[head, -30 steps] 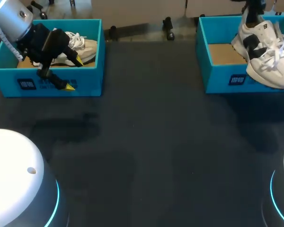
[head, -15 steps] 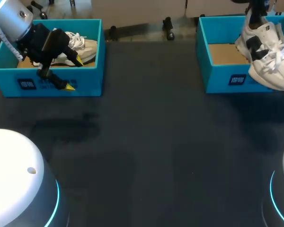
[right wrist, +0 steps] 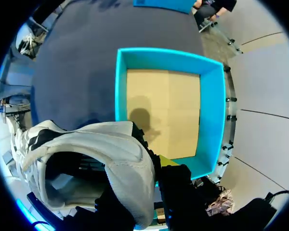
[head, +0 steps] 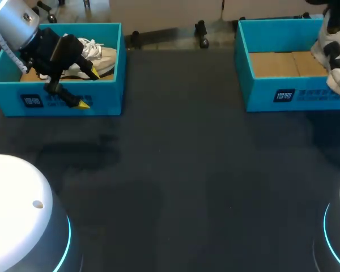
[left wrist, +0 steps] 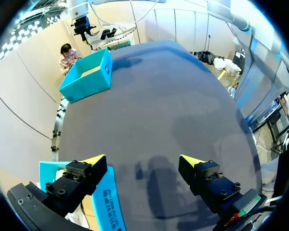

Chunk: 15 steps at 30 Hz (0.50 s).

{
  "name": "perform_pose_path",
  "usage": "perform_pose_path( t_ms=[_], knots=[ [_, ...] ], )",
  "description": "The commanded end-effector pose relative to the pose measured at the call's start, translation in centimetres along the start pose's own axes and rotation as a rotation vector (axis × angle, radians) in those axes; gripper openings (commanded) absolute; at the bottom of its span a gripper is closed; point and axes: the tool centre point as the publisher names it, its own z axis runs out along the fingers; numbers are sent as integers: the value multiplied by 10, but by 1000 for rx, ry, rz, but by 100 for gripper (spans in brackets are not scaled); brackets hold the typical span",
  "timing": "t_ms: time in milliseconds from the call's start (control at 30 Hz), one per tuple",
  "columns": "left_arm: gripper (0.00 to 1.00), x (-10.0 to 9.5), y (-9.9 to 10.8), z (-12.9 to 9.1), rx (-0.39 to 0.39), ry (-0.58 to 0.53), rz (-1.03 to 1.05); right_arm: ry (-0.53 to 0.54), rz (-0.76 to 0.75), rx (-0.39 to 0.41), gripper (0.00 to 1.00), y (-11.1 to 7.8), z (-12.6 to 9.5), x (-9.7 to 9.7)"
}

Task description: Take the shoe out of the shoebox, open the shoe tongue, remove and reinsert the insole, then place the shoe into the shoebox

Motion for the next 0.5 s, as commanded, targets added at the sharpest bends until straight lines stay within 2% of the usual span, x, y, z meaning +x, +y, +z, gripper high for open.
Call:
perform_pose_path(
  t_ms=[33,200,267,500],
  knots=[
    [100,-1,0,0,-1,3,1,9,29,4,0,-20,8,-6],
    [100,-1,0,0,-1,3,1,-13,153,16,0,-46,15,-12],
    [100,-1,0,0,-1,3,1,-27,235,49,0,-53,15,-13],
    [100,-1,0,0,-1,3,1,-33,505,67,0,-65,7,-8]
  ],
)
